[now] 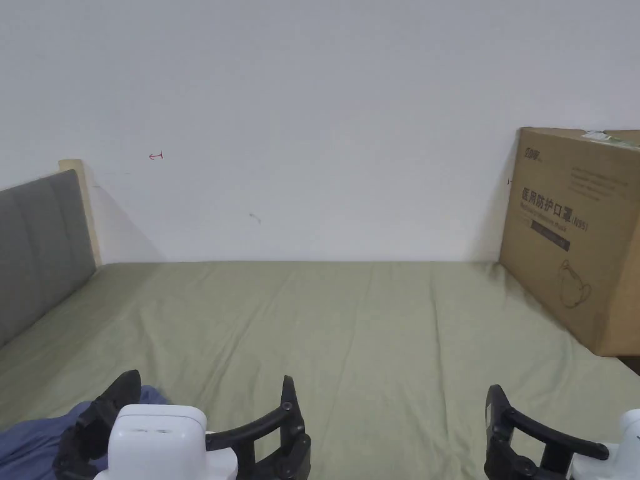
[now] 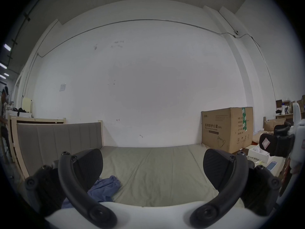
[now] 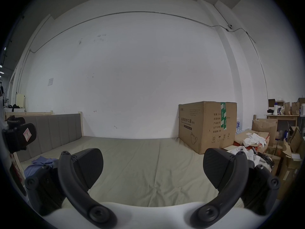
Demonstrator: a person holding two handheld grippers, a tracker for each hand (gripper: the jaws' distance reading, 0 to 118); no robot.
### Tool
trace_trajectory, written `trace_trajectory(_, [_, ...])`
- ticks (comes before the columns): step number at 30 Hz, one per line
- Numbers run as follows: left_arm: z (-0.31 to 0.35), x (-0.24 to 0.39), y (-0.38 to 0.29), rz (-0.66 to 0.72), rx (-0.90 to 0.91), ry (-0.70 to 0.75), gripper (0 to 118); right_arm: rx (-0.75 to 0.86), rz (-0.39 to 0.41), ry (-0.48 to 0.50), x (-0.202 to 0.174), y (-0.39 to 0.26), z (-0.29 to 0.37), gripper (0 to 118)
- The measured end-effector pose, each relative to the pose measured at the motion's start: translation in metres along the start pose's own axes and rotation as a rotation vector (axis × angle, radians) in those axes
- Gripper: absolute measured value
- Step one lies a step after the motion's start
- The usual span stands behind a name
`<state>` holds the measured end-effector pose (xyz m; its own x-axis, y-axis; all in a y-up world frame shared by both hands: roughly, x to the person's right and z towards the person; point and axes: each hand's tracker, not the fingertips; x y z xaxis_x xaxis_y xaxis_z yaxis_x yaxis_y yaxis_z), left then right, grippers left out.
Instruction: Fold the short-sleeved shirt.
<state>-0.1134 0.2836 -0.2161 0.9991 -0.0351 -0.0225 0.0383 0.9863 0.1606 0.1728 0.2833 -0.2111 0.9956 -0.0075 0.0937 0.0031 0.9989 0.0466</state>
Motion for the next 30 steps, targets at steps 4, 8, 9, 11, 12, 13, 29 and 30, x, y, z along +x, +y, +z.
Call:
trace_trajectory(4, [0.0,0.002,0.001,-0.012,-0.007,0.003,118,-0.015,-0.018,-0.001,0.003,0.0,-0.002,118])
trace_trajectory(8, [-0.003,0.004,0.003,-0.029,-0.044,-0.007,118,-0.033,-0.034,0.004,0.005,0.001,-0.002,117])
trace_trajectory(9, [-0.002,0.005,0.004,-0.046,-0.062,-0.01,113,-0.028,-0.031,0.005,0.005,0.001,-0.001,110])
trace_trajectory(11, [0.001,0.007,0.003,-0.06,-0.045,-0.034,66,0.009,-0.001,0.016,0.005,0.0,0.001,35])
trace_trajectory(12, [0.002,0.009,0.002,-0.079,-0.029,-0.024,10,-0.007,0.045,-0.028,0.007,0.0,-0.004,0])
trace_trajectory(13, [0.001,0.011,0.002,-0.1,-0.031,-0.007,0,0.031,0.022,-0.043,0.008,0.0,-0.005,0])
trace_trajectory(29, [0.02,-0.066,-0.002,-0.109,-0.08,0.217,0,-0.088,-0.044,0.146,-0.039,0.002,-0.035,0])
trace_trajectory(30, [0.029,-0.081,0.0,-0.116,-0.063,0.306,0,-0.095,-0.046,0.219,-0.058,0.002,-0.038,0])
